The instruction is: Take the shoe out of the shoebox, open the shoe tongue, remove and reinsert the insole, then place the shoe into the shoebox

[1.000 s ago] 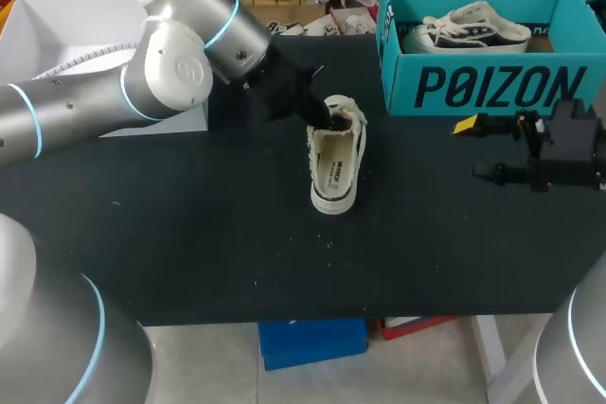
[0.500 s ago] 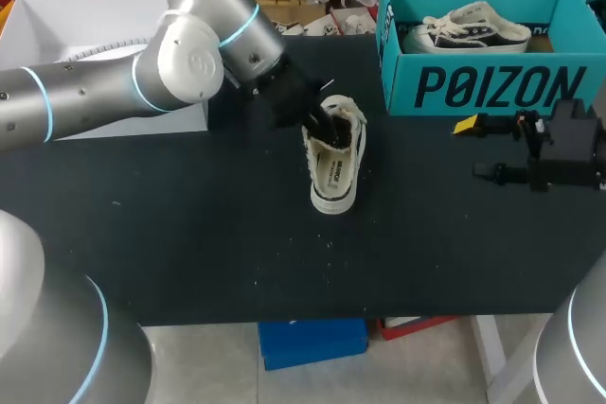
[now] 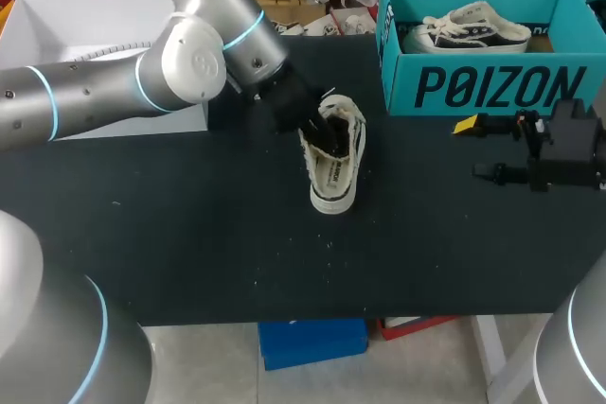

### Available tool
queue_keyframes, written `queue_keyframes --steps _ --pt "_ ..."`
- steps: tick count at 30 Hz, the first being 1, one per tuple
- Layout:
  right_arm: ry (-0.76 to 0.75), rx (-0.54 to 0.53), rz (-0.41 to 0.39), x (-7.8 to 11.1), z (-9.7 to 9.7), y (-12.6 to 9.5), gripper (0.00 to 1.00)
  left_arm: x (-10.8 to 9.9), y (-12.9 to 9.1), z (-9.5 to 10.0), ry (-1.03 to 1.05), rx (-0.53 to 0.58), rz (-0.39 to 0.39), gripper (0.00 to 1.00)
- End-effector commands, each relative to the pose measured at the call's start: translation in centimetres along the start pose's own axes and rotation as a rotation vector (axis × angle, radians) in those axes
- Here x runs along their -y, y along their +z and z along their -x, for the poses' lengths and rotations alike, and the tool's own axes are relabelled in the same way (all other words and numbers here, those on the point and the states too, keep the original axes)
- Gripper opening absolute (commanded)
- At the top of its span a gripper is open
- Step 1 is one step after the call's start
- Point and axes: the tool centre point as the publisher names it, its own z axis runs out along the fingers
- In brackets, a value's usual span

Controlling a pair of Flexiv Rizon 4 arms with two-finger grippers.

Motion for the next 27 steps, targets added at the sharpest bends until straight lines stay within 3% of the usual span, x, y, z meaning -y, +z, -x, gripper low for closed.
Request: queue_keyframes --steps 1,8,18,27 --pt "0.001 0.002 0.0 0.0 0.0 0.0 1.0 -0.3 0.3 0.1 0.006 -0.008 -0.005 0.0" --pt "0.001 0.002 0.0 0.0 0.0 0.0 1.0 -0.2 0.3 -0.3 0.007 -0.021 -0.005 0.0" --pt "0.001 0.002 0.0 0.0 0.0 0.0 1.0 -1.8 -3.1 2.6 0.156 0.136 0.151 0.0" --pt "0.001 0.002 0.0 0.0 0.0 0.0 1.0 -2.6 -0.7 3.5 0.195 0.098 0.134 0.0"
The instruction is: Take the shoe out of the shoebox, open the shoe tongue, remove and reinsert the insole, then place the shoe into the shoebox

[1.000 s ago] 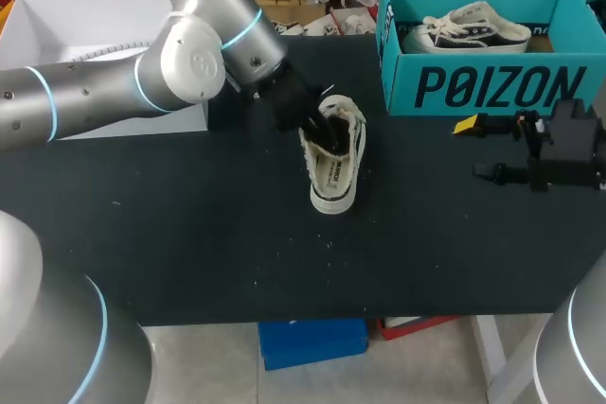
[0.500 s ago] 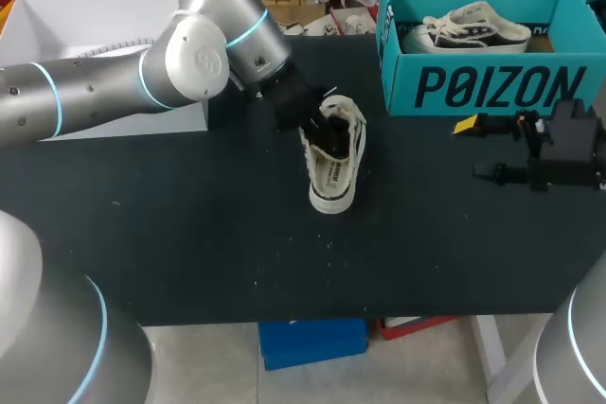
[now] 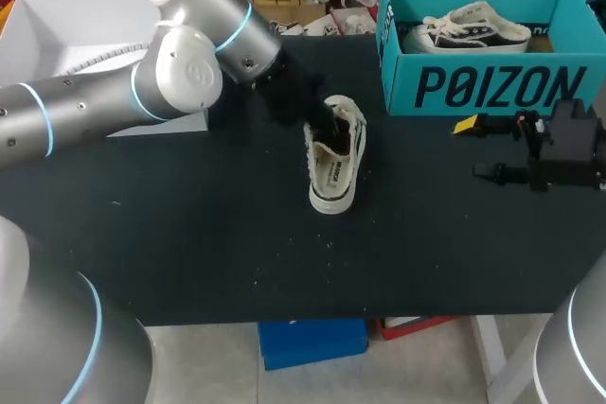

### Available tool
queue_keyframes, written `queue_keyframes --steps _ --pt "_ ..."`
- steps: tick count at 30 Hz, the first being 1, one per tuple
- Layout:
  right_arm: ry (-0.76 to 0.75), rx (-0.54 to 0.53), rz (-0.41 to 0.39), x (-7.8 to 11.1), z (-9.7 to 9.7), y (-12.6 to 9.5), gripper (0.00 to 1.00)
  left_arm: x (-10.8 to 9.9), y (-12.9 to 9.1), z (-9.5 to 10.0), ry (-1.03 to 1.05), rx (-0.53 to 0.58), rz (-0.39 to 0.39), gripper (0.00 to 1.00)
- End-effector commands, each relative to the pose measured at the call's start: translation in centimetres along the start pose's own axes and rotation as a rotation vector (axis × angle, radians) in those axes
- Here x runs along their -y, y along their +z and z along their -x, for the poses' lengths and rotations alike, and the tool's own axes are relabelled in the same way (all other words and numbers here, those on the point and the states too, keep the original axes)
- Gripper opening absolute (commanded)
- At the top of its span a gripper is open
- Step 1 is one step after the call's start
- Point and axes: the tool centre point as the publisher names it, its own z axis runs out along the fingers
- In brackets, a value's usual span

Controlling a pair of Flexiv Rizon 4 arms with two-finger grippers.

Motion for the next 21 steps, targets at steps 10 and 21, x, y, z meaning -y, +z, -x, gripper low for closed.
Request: queue_keyframes --steps 10,21 --pt "0.001 0.002 0.0 0.0 -0.1 0.0 1.0 -1.0 3.6 1.2 0.073 -0.045 0.002 0.0" --pt "0.001 0.002 0.0 0.0 -0.1 0.0 1.0 0.1 5.1 0.8 0.1 -0.061 -0.029 0.0"
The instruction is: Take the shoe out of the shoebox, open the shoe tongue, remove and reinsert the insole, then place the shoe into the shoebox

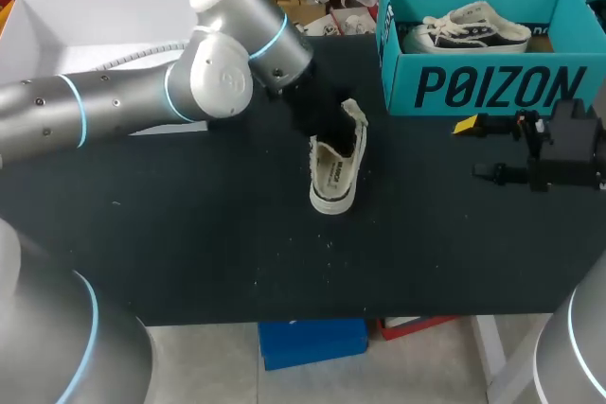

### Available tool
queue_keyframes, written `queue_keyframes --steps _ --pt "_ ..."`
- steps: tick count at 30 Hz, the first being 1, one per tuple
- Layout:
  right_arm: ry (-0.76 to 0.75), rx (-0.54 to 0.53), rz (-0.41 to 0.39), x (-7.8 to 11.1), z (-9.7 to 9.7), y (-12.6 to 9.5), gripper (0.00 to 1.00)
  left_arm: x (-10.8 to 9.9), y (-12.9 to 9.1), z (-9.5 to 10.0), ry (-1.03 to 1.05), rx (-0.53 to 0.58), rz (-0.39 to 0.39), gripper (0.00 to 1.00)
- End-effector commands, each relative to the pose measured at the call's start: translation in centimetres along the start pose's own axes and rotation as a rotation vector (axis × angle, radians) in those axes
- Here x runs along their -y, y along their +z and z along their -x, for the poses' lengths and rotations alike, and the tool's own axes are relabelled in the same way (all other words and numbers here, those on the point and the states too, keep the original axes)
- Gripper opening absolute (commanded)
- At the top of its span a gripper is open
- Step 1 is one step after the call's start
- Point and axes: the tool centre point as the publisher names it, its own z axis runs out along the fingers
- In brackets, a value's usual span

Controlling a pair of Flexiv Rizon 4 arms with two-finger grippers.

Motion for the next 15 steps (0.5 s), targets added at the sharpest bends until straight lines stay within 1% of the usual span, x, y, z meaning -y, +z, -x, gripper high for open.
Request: queue_keyframes --steps 1,4,7,9,12,15 --pt "0.001 0.002 0.0 0.0 -0.1 0.1 1.0 0.1 0.5 -0.4 -0.005 -0.007 -0.013 0.0" --pt "0.001 0.002 0.0 0.0 -0.1 0.1 1.0 0.5 -0.1 -0.5 -0.008 -0.013 -0.02 0.0" --pt "0.001 0.002 0.0 0.0 -0.1 0.1 1.0 1.0 -1.2 -0.2 -0.014 -0.014 -0.032 0.0" --pt "0.001 0.002 0.0 0.0 -0.1 0.1 1.0 1.3 -2.0 0.1 -0.02 -0.027 -0.063 0.0" --pt "0.001 0.002 0.0 0.0 -0.1 0.1 1.0 1.5 -3.5 0.6 -0.013 -0.028 -0.059 0.0" --pt "0.001 0.002 0.0 0.0 -0.1 0.1 1.0 1.6 -5.4 1.4 0.008 -0.025 -0.033 0.0"
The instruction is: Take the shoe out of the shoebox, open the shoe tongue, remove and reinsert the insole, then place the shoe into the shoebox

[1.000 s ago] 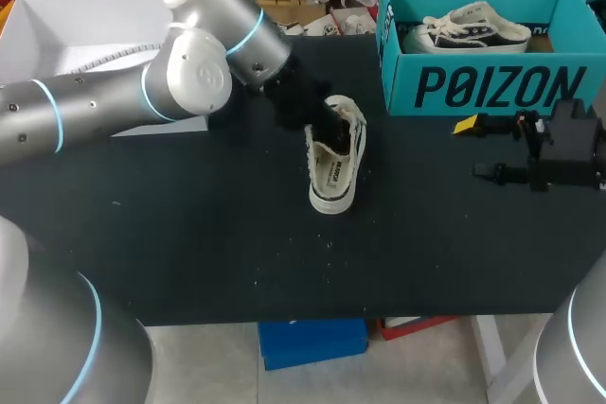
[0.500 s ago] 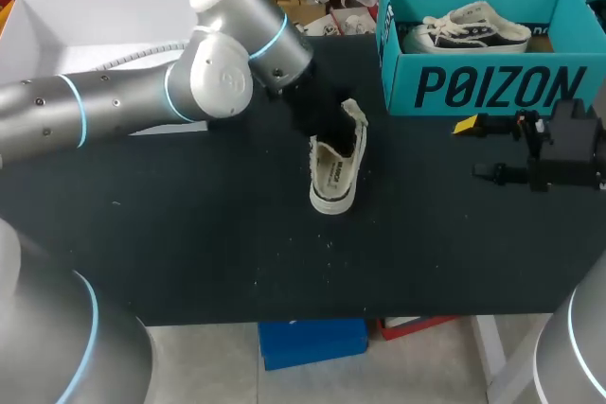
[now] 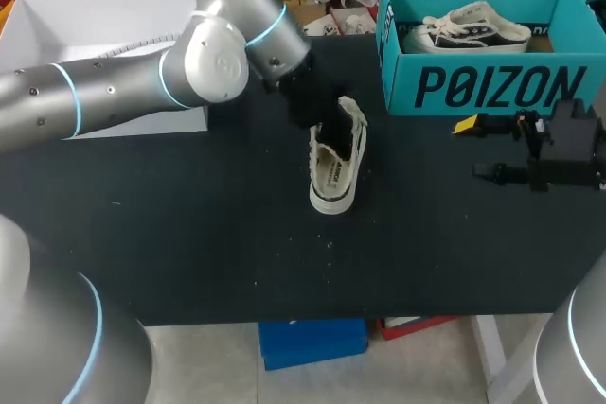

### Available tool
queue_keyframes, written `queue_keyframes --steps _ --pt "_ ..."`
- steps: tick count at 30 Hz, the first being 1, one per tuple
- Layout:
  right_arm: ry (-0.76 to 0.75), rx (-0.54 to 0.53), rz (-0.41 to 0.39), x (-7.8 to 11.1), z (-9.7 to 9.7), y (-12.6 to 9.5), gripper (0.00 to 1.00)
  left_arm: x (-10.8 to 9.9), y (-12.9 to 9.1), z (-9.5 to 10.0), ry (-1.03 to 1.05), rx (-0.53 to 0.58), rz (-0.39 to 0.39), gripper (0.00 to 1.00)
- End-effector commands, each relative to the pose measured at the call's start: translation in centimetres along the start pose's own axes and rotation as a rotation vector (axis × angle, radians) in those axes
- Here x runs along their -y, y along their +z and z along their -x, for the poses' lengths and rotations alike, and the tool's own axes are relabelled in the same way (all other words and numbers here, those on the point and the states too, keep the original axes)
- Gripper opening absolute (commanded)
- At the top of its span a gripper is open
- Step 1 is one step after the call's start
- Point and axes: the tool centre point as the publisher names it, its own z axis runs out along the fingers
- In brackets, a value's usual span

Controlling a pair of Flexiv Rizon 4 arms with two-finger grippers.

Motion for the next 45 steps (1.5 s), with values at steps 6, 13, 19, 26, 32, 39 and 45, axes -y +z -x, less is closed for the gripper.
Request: queue_keyframes --steps 6,13,19,26,32,39,45 --pt "0.001 0.002 0.0 0.0 0.0 0.1 1.0 2.1 -5.9 1.1 0.031 -0.016 0.044 0.0" --pt "0.001 0.002 0.0 0.0 0.0 0.1 1.0 4.0 -8.2 -0.6 -0.013 0.017 0.049 0.18" --pt "0.001 0.002 0.0 0.0 0.0 0.1 1.0 5.4 -9.8 -2.5 -0.151 0.085 0.035 1.0" --pt "0.001 0.002 0.0 0.0 0.0 0.1 1.0 6.7 -11.4 -3.7 -0.334 0.152 0.038 1.0" --pt "0.001 0.002 0.0 0.0 0.0 0.1 1.0 6.7 -11.4 -3.7 -0.334 0.152 0.038 1.0" --pt "0.001 0.002 0.0 0.0 0.0 0.1 1.0 6.7 -11.4 -3.7 -0.334 0.152 0.038 1.0" --pt "0.001 0.002 0.0 0.0 0.0 0.1 1.0 8.5 -10.6 -4.3 -0.555 0.182 -0.059 1.0"
